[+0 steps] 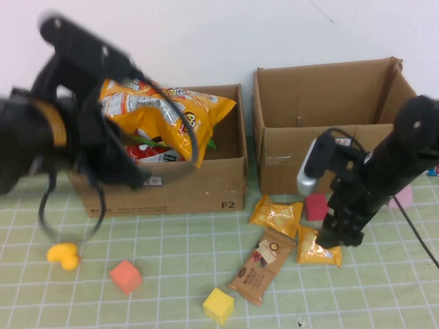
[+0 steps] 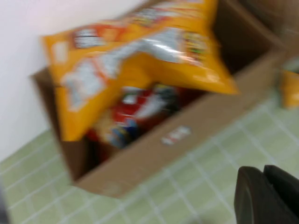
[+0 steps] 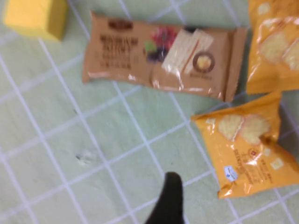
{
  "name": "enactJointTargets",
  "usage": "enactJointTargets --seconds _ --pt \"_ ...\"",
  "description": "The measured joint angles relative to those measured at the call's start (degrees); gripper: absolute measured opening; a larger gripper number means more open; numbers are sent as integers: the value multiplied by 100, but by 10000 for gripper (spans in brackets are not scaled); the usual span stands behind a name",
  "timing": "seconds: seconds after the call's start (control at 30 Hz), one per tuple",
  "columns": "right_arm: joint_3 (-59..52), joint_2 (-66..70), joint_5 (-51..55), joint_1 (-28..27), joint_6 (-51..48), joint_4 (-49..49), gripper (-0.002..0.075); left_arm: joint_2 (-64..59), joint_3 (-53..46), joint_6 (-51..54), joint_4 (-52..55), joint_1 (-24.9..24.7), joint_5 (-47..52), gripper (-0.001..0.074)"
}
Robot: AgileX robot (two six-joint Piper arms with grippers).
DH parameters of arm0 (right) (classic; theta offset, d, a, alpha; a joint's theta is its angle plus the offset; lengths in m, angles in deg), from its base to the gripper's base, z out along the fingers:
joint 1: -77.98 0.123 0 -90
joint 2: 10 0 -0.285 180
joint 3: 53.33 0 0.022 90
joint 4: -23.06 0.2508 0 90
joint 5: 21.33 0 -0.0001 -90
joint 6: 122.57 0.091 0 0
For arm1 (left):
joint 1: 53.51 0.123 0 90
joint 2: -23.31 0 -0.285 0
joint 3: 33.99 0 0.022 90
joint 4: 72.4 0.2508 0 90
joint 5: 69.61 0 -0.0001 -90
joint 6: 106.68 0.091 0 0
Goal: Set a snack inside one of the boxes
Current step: Pick up the biscuit, then place the biscuit in the biscuit box
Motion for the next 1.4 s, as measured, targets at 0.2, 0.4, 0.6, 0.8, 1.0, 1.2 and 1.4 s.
enactJointTargets --seconds 0.2,0.4,0.6,0.8,1.0,1.2,1.4 --pt "229 805 -147 0 -431 -162 685 768 -740 230 -328 -537 45 0" --pt "257 1448 -949 0 -511 -197 692 898 -909 264 -1060 -647 251 -1" --pt "282 1658 -1023 0 -630 -499 640 898 -1017 929 -2110 -658 359 -1" --pt "304 1682 -893 0 -559 -601 269 898 -1139 1256 -2326 -679 359 -1" --pt "428 1403 -412 4 -103 -635 206 1026 -1428 1519 -2258 -692 124 -1" --pt "428 411 -221 4 359 -638 206 1796 -2436 1580 -2186 -692 -504 -1" --pt "428 -1047 -679 4 908 -638 206 3521 -3589 503 -1478 -692 -394 -1"
